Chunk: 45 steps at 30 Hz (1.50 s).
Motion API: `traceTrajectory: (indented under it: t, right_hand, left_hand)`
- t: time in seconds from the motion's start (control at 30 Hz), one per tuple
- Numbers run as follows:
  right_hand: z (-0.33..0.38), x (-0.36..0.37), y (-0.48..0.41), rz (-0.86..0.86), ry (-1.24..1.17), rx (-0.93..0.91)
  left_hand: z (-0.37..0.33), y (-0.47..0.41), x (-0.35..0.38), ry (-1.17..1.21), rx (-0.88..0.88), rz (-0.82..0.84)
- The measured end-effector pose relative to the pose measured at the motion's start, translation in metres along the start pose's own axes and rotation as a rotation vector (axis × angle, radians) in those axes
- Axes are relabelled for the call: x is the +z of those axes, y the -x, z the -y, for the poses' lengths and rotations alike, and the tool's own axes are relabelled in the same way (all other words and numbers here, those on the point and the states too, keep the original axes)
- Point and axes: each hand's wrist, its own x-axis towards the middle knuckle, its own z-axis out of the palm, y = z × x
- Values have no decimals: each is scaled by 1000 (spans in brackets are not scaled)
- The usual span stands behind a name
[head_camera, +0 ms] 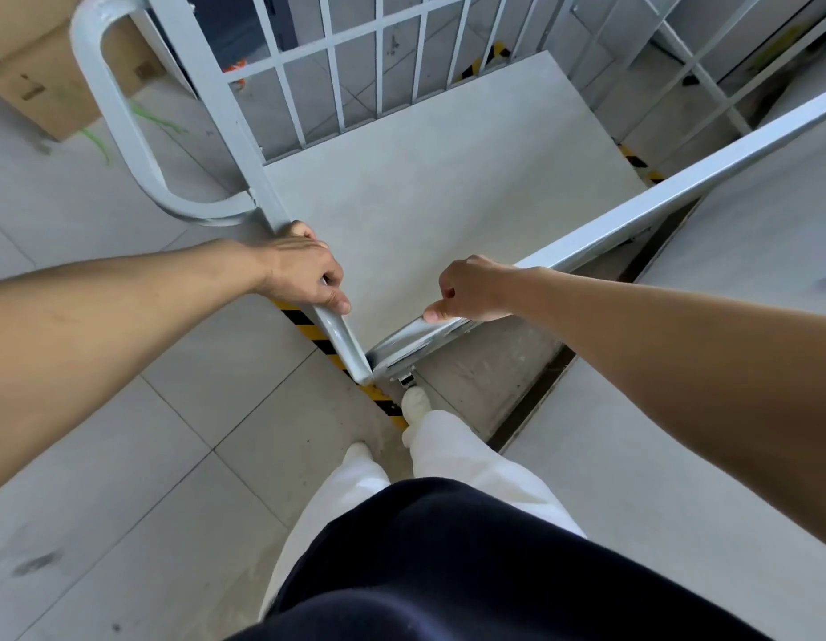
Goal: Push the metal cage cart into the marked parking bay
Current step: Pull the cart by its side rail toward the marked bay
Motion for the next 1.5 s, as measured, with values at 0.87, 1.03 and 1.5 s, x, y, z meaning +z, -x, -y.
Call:
traceTrajectory:
  t: [0.87,1.03,1.5]
  right_hand:
    - [68,8,-4,122,-99,-21]
    - [83,10,0,40,-200,109]
    - [214,-29,-40,-476,-290,371]
  left_hand:
    - [-16,21,-22,122,-112,104]
    - [-20,27,-22,90,-79,100]
    - [79,105,-87,71,204,-306]
